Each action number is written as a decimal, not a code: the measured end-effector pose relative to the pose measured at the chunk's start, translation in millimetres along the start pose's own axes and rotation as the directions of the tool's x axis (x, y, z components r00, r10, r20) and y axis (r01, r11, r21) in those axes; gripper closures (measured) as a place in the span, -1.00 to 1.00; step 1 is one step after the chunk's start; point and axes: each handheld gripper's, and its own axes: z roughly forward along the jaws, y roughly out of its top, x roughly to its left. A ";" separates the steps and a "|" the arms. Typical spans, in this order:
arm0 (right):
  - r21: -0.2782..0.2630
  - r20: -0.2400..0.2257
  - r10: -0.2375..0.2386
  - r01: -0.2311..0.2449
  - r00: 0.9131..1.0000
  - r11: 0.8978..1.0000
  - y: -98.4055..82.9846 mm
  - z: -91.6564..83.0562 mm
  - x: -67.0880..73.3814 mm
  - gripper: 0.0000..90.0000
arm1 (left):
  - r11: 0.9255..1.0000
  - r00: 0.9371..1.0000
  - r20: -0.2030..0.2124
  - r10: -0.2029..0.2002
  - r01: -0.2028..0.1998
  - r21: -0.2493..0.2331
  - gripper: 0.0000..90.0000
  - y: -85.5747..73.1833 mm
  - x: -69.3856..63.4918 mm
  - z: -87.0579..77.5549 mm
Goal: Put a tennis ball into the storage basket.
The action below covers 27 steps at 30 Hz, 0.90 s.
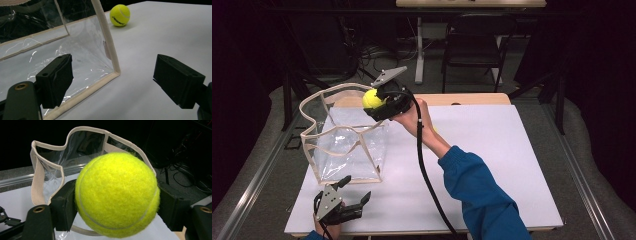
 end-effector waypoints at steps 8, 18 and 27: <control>0.003 -0.001 0.008 -0.008 1.000 1.000 -0.2 5.5 1.4 -0.42 | 1.000 1.000 -0.001 0.001 -0.001 0.001 -0.65 0.0 0.2 0.0; 0.019 -0.005 0.027 -0.027 1.000 0.999 -1.7 13.9 3.7 -0.43 | 1.000 1.000 0.001 -0.001 0.001 -0.001 -0.65 0.1 0.0 -0.2; 0.036 -0.011 0.043 -0.042 0.999 0.998 -4.6 20.9 4.2 -0.43 | 1.000 1.000 0.000 -0.001 0.001 -0.004 -0.65 0.1 -0.2 0.0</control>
